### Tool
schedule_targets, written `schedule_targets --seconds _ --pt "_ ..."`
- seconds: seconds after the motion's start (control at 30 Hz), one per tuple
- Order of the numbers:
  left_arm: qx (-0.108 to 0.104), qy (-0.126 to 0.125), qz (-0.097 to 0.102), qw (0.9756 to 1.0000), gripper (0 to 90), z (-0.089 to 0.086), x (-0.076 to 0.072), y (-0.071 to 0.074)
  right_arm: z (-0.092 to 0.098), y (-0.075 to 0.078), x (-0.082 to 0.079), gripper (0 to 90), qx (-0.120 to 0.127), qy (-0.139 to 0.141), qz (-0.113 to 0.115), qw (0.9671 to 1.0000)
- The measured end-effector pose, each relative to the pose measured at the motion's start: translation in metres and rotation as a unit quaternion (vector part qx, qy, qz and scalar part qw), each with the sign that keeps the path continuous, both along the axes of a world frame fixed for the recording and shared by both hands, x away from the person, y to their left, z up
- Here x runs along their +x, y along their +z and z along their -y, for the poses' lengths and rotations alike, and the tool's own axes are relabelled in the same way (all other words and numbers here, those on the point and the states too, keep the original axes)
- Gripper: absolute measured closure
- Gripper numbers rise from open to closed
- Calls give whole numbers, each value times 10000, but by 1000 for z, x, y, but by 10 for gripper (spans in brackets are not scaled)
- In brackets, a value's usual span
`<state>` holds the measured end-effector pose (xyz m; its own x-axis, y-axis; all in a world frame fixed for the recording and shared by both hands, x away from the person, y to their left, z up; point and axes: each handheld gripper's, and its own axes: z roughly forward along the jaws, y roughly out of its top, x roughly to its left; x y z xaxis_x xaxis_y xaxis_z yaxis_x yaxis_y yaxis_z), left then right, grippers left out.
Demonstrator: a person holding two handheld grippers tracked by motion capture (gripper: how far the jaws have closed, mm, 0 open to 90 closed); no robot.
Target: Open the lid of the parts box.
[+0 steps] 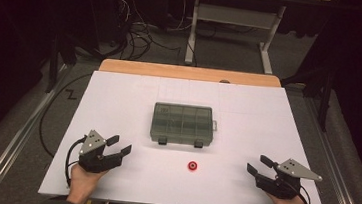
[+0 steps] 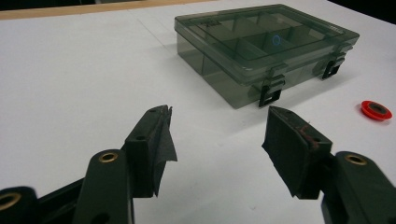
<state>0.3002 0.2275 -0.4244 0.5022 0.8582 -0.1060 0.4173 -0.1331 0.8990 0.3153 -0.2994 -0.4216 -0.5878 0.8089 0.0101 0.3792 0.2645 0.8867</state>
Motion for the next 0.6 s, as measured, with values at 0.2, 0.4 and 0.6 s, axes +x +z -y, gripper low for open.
schedule_targets --seconds 0.2,0.4,0.6 --pt "6 -10 9 10000 409 0 0 0 0 1 0 408 28 1 30 10000" --pt "-30 -44 36 10000 409 1 1 0 -2 0 1 410 52 -22 24 10000" --pt "-23 -67 22 10000 408 3 2 0 0 1 -1 412 100 -43 66 9999"
